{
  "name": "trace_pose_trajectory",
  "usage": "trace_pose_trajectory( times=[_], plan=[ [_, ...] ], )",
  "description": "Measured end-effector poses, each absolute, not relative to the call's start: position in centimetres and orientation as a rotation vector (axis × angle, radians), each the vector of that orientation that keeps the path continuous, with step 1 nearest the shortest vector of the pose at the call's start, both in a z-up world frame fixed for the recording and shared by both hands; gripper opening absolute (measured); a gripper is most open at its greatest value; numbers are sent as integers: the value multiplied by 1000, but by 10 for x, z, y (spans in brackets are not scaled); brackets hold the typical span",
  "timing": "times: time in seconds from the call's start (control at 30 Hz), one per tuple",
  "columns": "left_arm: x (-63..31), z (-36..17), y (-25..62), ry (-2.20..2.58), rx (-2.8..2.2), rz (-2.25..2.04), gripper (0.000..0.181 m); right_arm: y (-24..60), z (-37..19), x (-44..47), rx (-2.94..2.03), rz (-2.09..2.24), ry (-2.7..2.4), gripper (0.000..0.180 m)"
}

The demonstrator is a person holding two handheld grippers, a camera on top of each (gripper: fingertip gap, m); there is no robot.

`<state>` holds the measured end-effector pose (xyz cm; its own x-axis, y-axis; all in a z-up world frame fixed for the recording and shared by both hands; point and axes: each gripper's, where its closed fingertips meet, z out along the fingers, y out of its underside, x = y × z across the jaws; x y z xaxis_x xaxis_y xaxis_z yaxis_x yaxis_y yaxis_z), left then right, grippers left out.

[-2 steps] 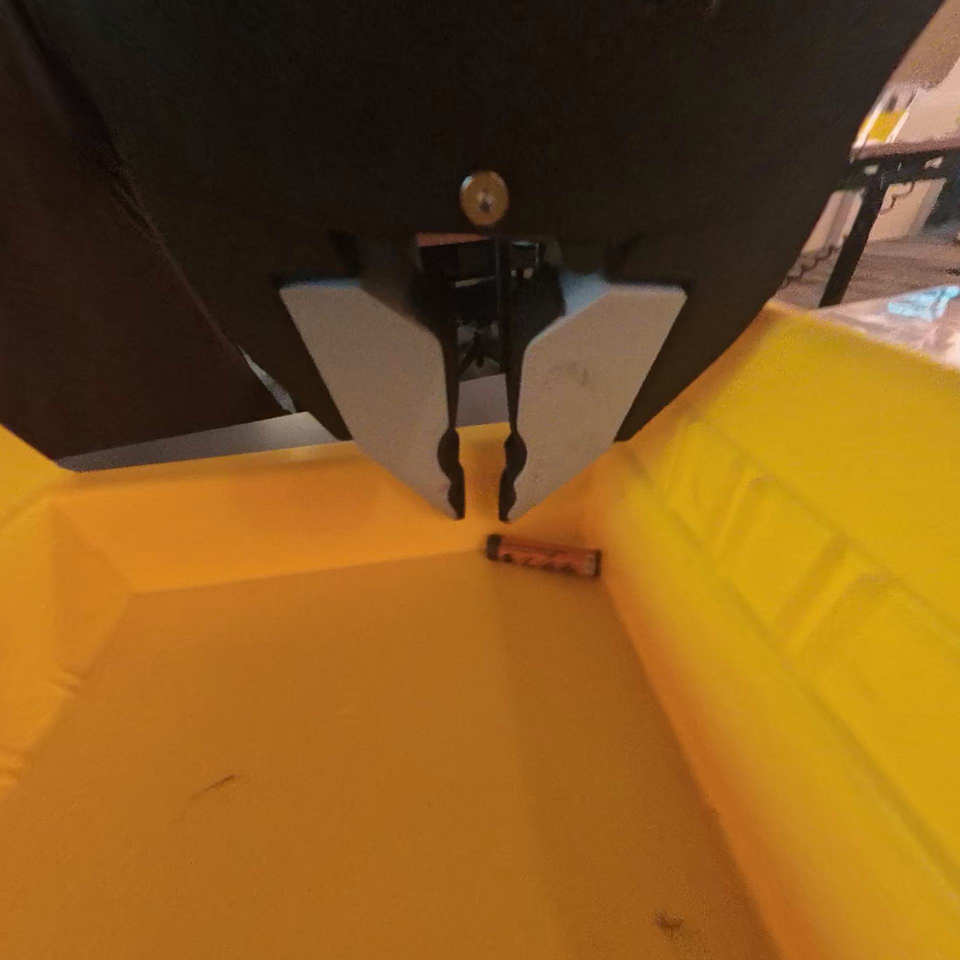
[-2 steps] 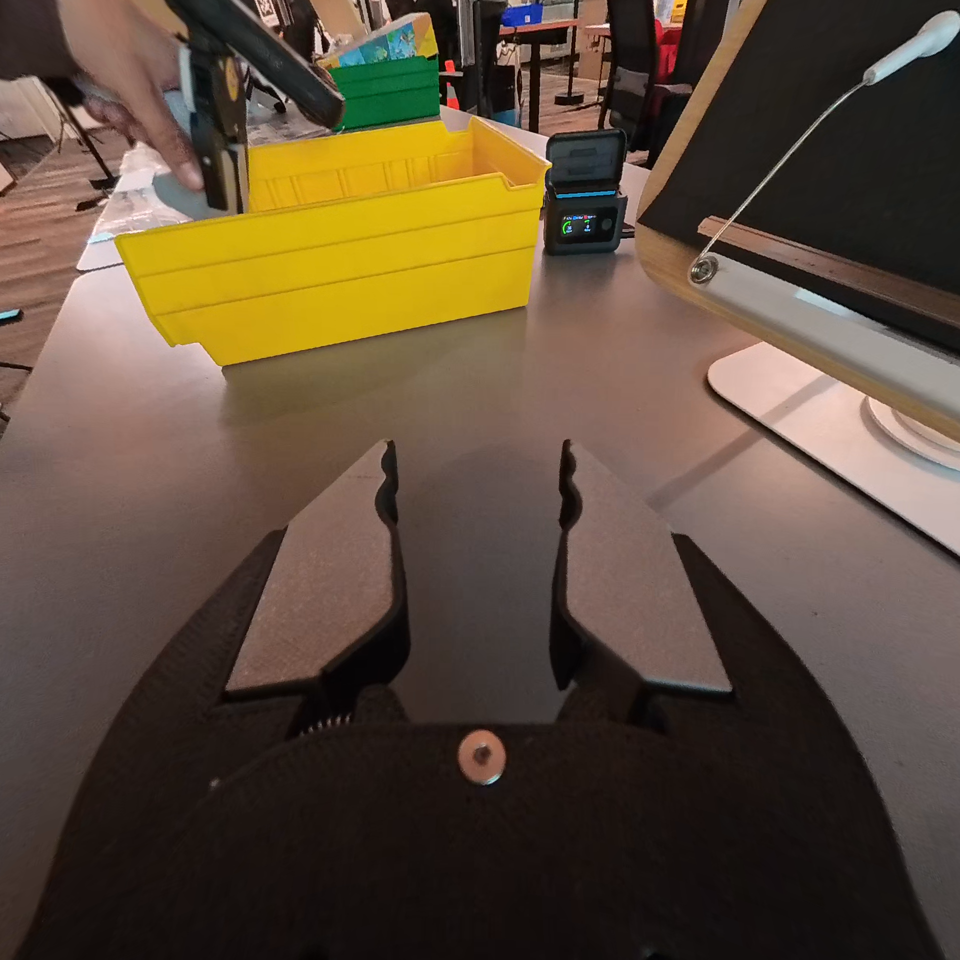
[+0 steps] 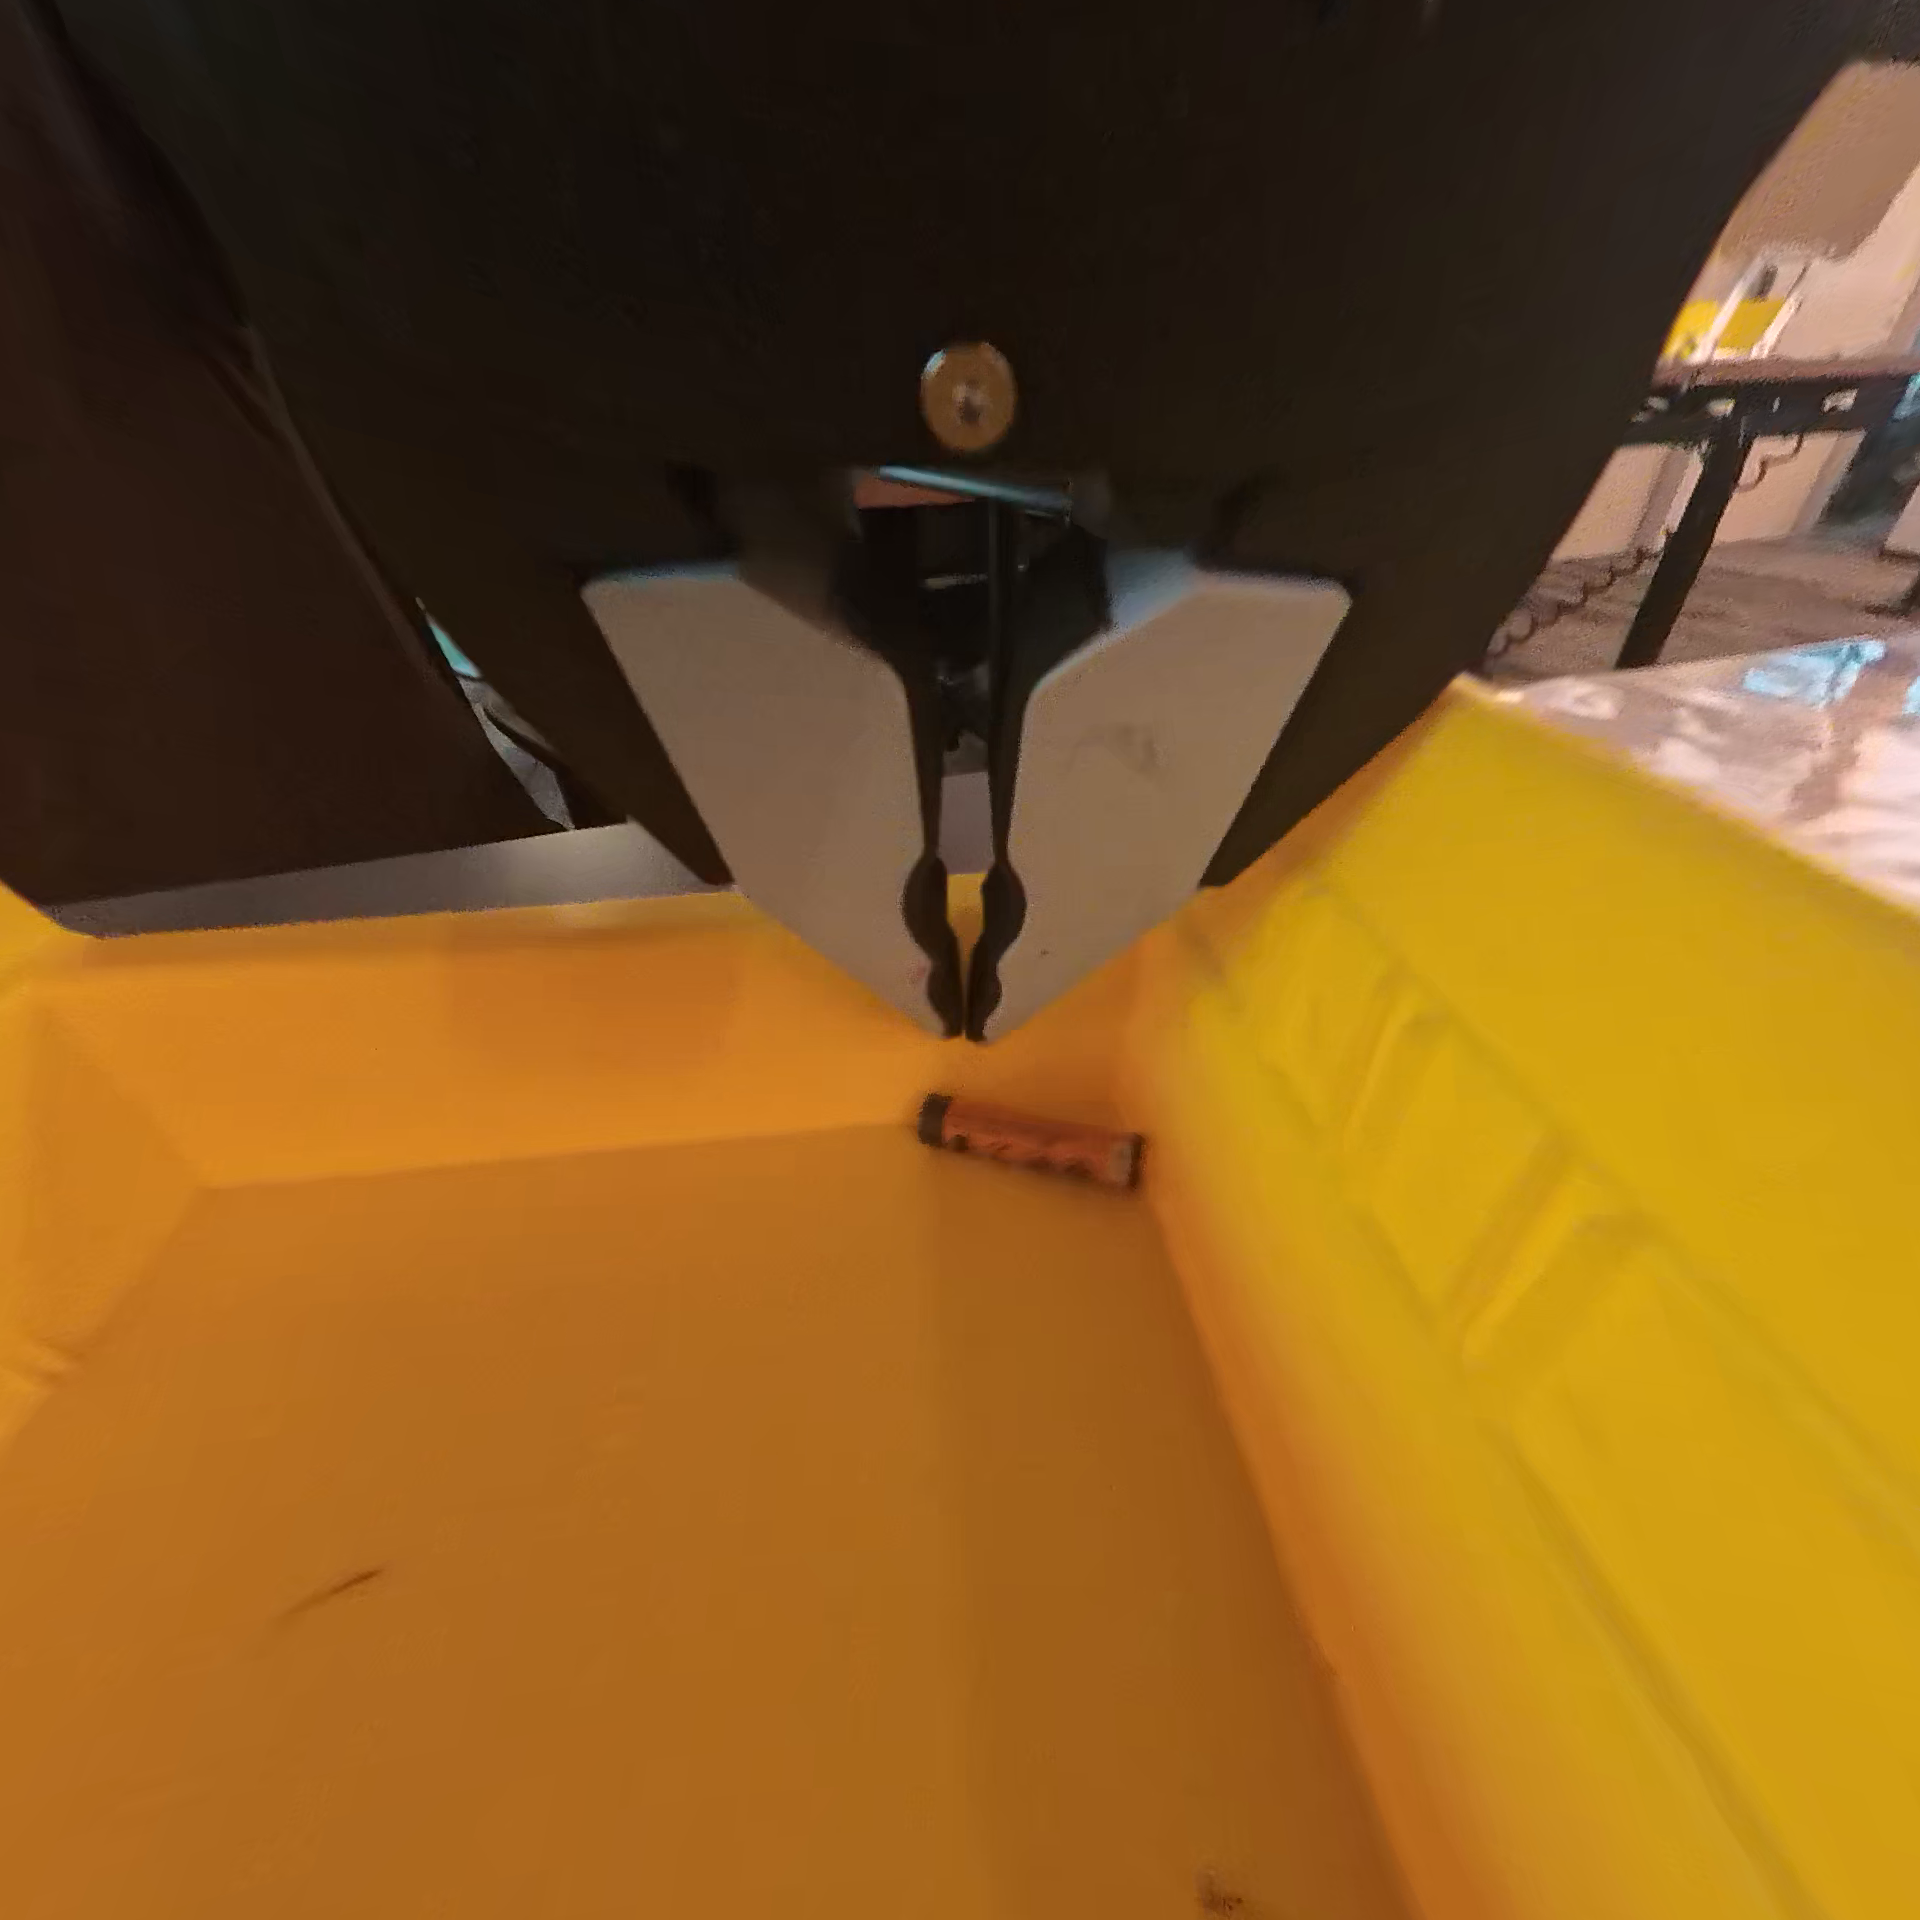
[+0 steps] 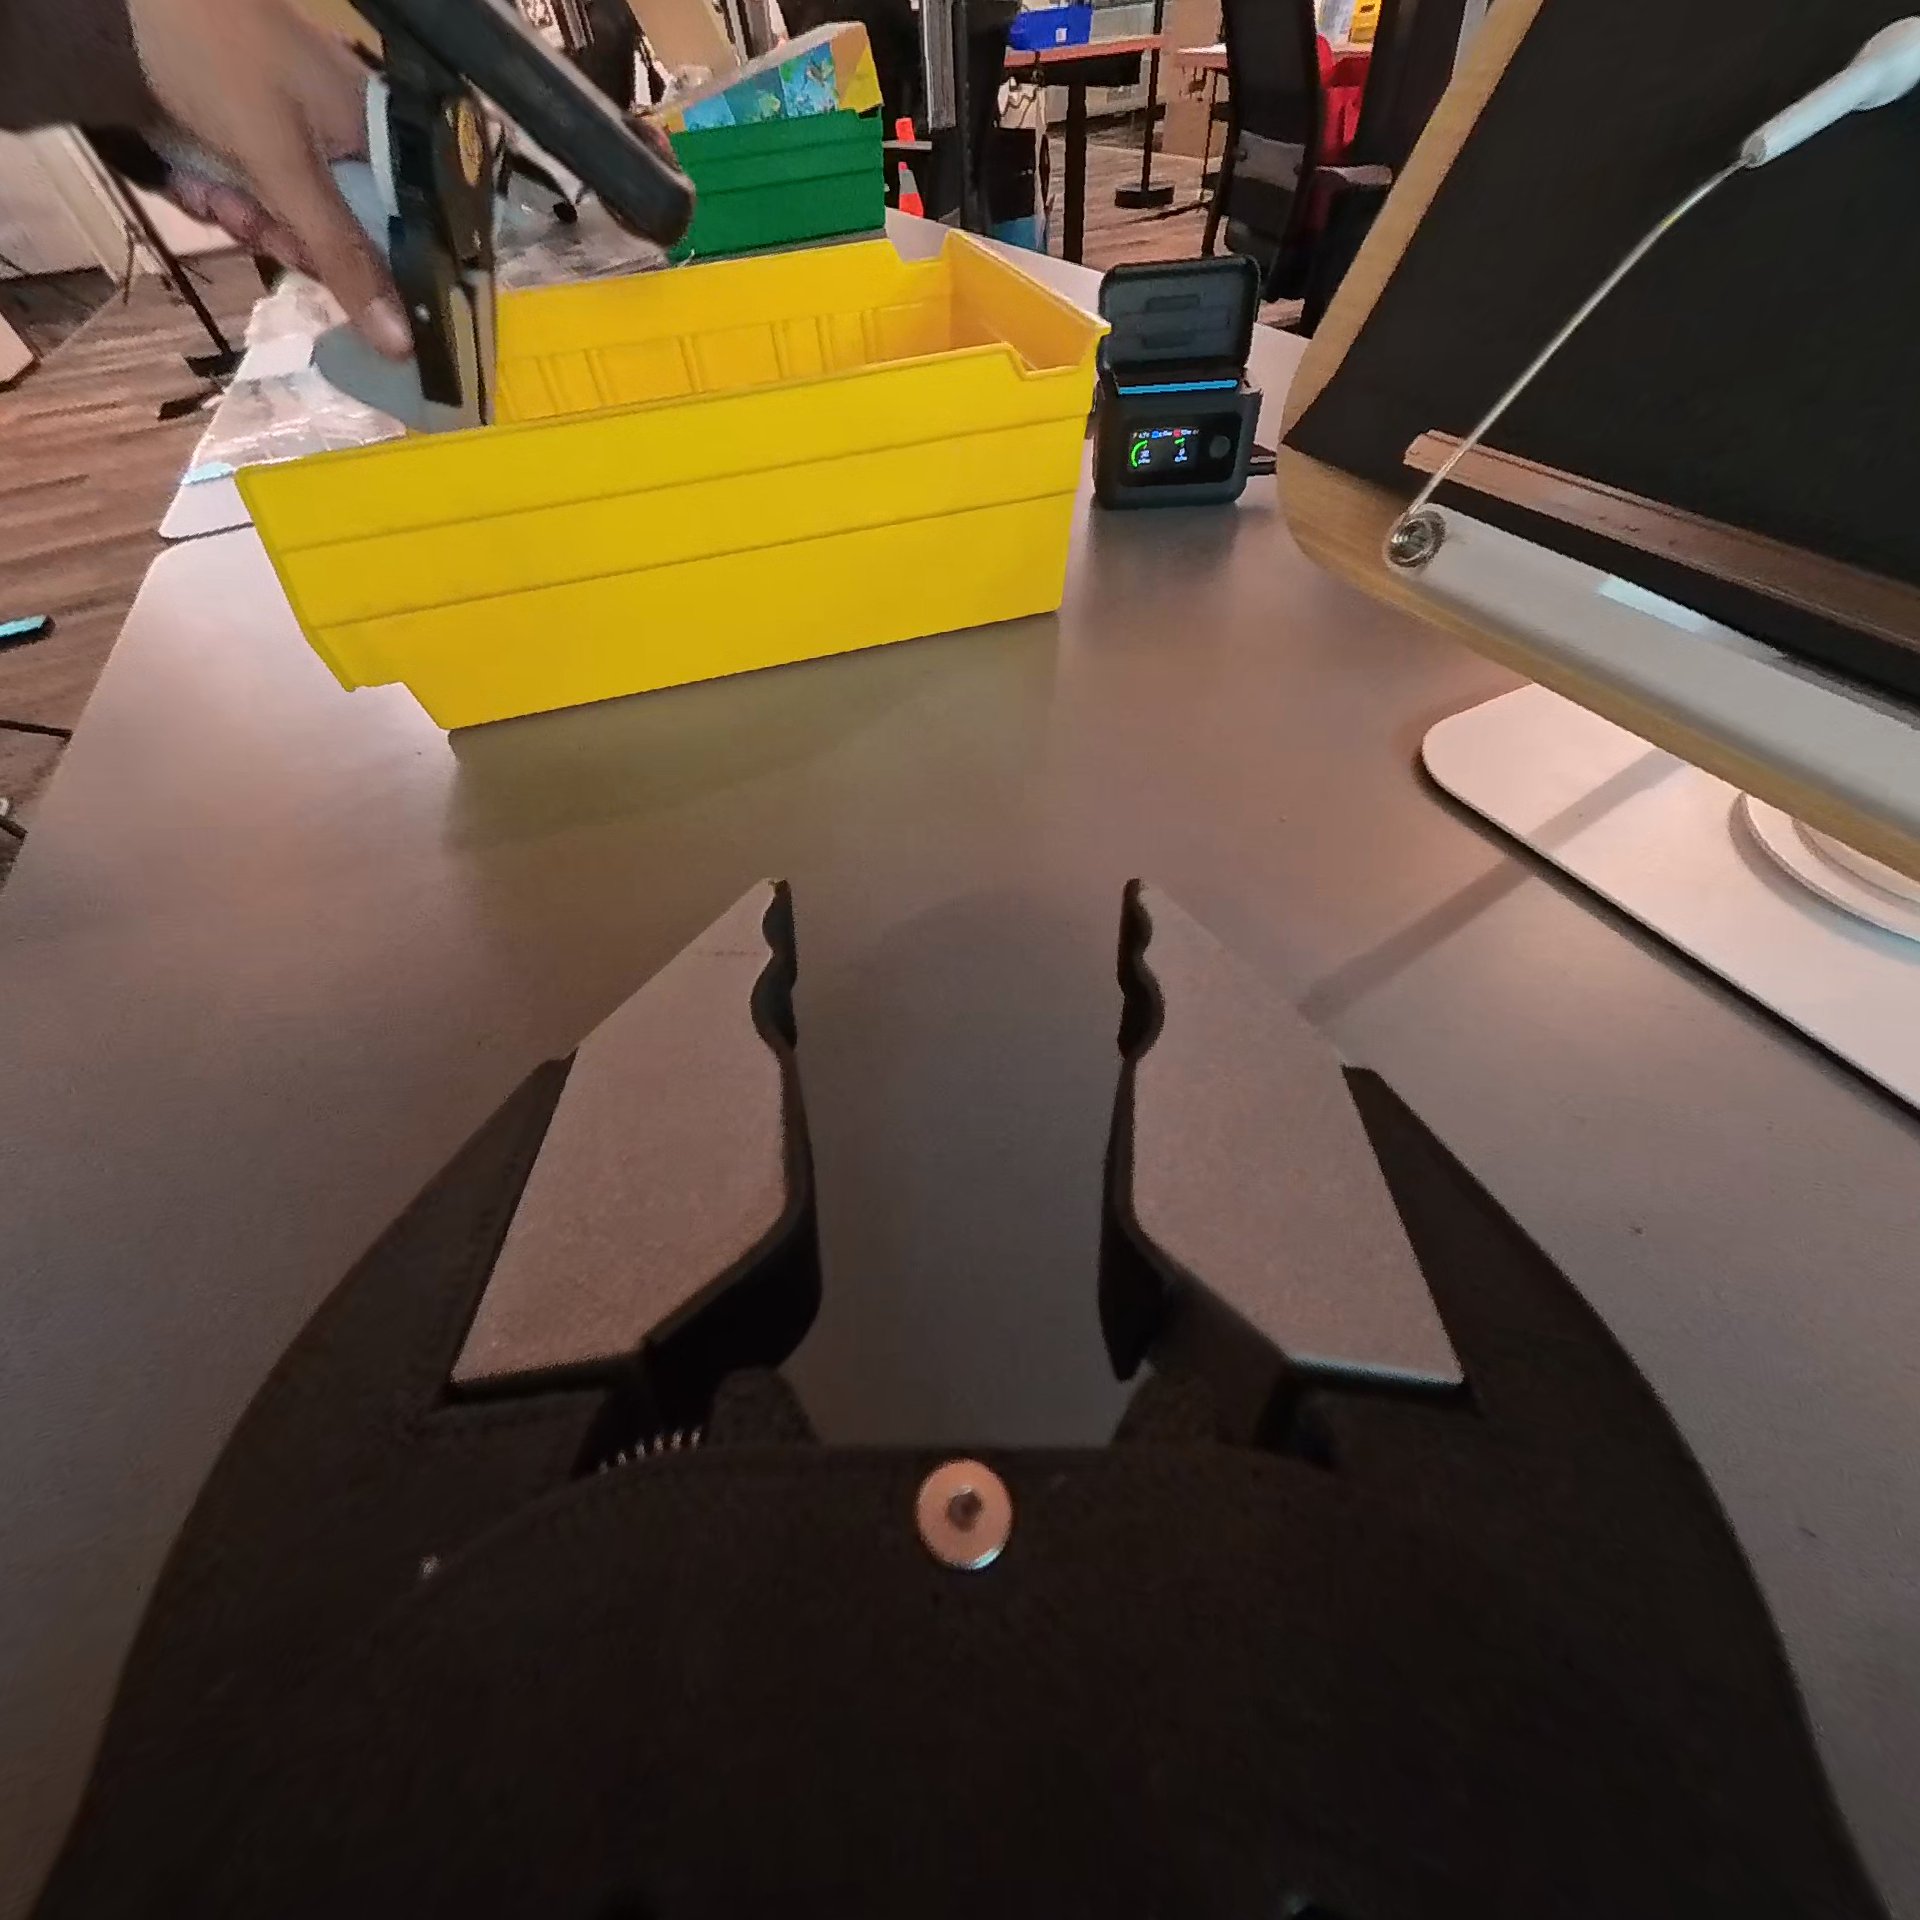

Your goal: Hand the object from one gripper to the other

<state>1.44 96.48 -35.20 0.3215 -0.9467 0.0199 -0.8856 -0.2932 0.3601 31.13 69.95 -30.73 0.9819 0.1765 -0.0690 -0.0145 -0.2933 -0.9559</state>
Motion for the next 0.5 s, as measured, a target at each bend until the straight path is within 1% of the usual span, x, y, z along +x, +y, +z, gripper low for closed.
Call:
trace_pose_trajectory(
  times=[0.17,0.3,0.4,0.5],
  plan=[
    [10,-354,973,-1672,2234,-406,0,700,-308,309,-1867,193,-130,59],
    [7,-370,974,-1710,2180,-494,0,699,-307,309,-1862,196,-127,59],
    [13,-376,965,-1732,2157,-412,0,699,-307,309,-1859,199,-125,58],
    [30,-371,965,-1734,2248,-274,0,699,-308,309,-1863,204,-124,58]
  ],
)
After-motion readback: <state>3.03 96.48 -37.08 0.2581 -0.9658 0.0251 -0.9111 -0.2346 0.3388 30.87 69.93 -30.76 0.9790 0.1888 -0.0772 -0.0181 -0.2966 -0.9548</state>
